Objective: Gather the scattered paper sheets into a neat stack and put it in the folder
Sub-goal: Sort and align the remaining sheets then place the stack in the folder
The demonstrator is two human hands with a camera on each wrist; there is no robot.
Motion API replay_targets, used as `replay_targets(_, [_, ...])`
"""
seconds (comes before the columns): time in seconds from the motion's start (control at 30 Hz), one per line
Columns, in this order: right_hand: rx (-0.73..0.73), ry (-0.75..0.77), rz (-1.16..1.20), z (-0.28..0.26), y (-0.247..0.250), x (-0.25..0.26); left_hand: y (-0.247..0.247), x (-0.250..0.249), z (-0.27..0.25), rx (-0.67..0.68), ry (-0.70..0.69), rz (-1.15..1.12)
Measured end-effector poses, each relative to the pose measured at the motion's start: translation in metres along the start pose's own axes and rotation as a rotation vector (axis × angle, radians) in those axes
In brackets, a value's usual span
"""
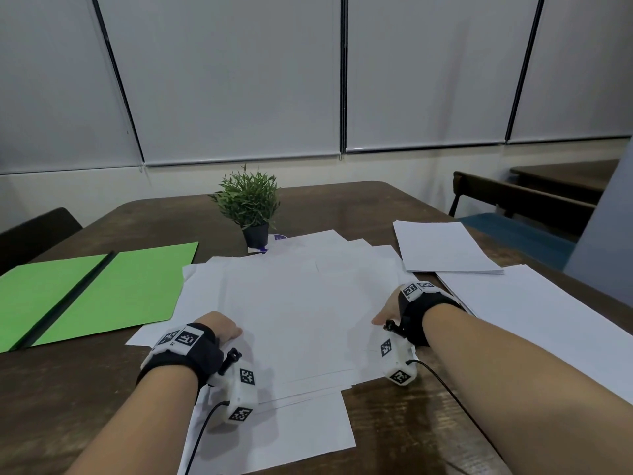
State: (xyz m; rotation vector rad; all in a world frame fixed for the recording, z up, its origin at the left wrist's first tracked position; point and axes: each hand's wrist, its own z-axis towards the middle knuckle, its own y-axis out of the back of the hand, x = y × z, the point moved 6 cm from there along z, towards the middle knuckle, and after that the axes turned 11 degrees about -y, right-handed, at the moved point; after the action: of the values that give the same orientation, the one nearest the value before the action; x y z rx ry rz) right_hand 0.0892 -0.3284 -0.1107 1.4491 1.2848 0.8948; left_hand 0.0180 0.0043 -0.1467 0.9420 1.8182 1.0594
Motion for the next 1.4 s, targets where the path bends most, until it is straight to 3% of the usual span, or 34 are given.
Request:
replay_targets(0.1, [0.041, -0.027, 0.082, 0.012, 0.007, -0.005, -0.004, 0.002, 0.007, -0.017, -0.017, -0.071])
replay_targets(0.17, [-0.008, -0.079, 0.172, 0.023, 0.023, -0.007, 0.0, 0.002, 0.004, -0.069, 0.032, -0.202])
replay_targets(0.23, [-0.065, -0.093, 0.306, 0.041, 0.04, -0.014, 0.002, -0.001, 0.007, -0.073, -0.058, -0.167])
replay_targets(0.33, [-0.188, -0.073, 0.598, 0.037, 0.079, -0.037, 0.001, -0.004, 0.007, -0.057, -0.115, -0.039])
replay_targets(0.4, [-0.176, -0.069, 0.902, 0.029, 0.099, -0.049, -0.001, 0.0, 0.013, -0.052, -0.087, -0.027])
replay_targets(0.5, [-0.222, -0.027, 1.112, 0.027, 0.105, -0.047, 0.001, 0.011, 0.022, -0.136, 0.007, -0.239])
replay_targets(0.57, [-0.21, -0.004, 1.168, 0.024, 0.091, -0.031, -0.006, 0.019, 0.032, -0.136, 0.088, -0.557])
replay_targets(0.63, [-0.137, 0.019, 1.232, 0.021, 0.066, -0.01, -0.016, 0.027, 0.046, -0.14, 0.048, -0.785])
replay_targets(0.67, [-0.087, 0.02, 1.253, 0.019, 0.051, 0.002, -0.018, 0.035, 0.062, -0.146, 0.013, -0.743])
replay_targets(0.8, [0.147, 0.033, 1.167, 0.015, -0.015, 0.052, -0.033, 0.062, 0.109, -0.206, 0.009, -0.8])
replay_targets(0.93, [0.416, 0.107, 1.034, -0.001, -0.047, 0.086, -0.013, 0.023, 0.039, -0.099, -0.008, -0.774])
replay_targets(1.03, [0.482, 0.198, 0.828, -0.015, -0.039, 0.084, -0.008, 0.008, 0.013, -0.032, 0.017, -0.644])
replay_targets(1.13, [0.44, 0.121, 0.72, -0.003, -0.025, 0.057, 0.007, -0.005, -0.002, -0.046, 0.038, -0.279])
replay_targets(1.23, [0.151, 0.036, 0.578, 0.032, -0.004, 0.025, 0.016, -0.011, -0.007, -0.041, 0.004, -0.055])
replay_targets(1.3, [0.036, -0.002, 0.484, 0.039, 0.006, 0.008, 0.015, -0.013, -0.008, 0.009, -0.044, 0.057])
replay_targets(1.4, [0.129, -0.071, 0.58, 0.04, 0.006, 0.0, 0.015, -0.011, -0.003, 0.055, -0.086, 0.144])
